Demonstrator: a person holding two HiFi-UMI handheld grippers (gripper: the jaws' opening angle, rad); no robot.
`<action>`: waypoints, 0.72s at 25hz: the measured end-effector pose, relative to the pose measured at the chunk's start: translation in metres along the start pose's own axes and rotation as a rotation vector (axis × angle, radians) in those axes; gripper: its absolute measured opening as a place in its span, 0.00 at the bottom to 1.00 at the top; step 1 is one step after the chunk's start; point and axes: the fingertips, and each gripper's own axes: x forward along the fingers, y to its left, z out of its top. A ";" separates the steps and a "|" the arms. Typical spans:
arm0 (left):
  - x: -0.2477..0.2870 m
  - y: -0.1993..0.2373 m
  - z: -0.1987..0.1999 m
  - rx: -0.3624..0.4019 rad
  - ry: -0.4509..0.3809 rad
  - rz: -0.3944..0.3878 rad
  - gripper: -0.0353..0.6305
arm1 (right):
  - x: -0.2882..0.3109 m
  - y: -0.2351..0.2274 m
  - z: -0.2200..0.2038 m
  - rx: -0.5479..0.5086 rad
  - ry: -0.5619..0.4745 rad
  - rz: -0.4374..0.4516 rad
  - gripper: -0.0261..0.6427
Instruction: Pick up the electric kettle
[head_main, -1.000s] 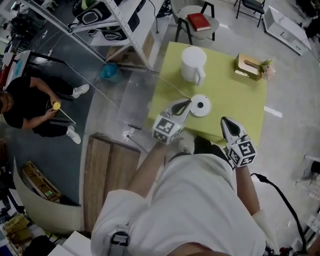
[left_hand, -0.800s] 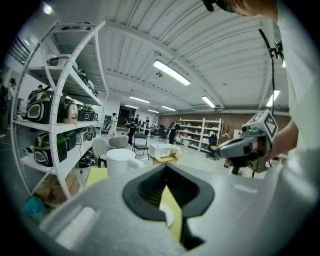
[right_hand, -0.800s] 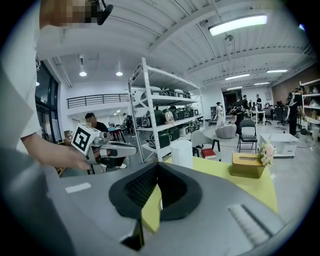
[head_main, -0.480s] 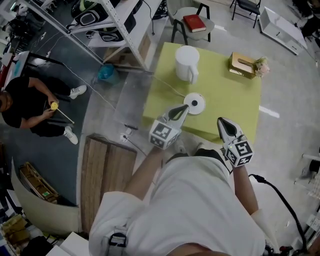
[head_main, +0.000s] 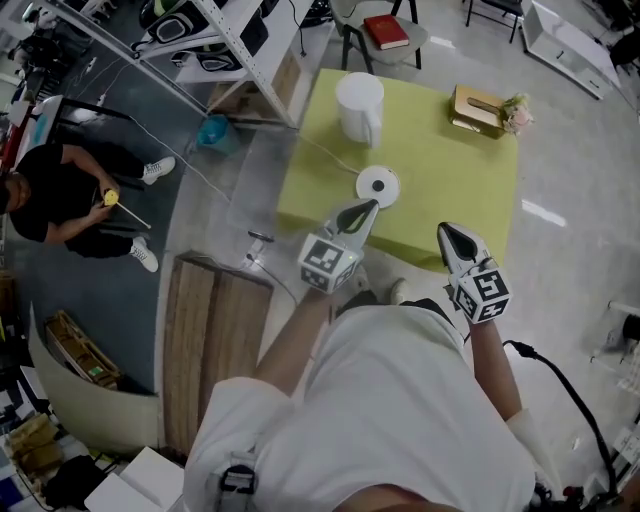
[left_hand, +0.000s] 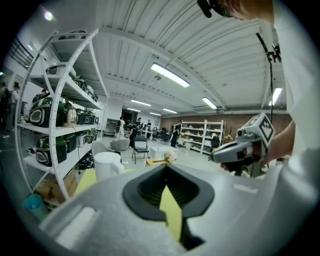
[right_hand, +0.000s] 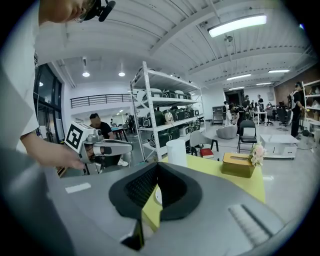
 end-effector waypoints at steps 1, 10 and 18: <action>0.000 -0.006 0.001 -0.001 -0.004 0.005 0.05 | -0.005 0.000 -0.002 0.000 -0.002 0.007 0.05; -0.005 -0.048 0.006 -0.046 -0.044 0.063 0.05 | -0.041 -0.006 -0.014 -0.012 -0.015 0.055 0.05; -0.026 -0.078 0.007 -0.052 -0.062 0.132 0.05 | -0.066 -0.004 -0.023 -0.045 -0.015 0.109 0.05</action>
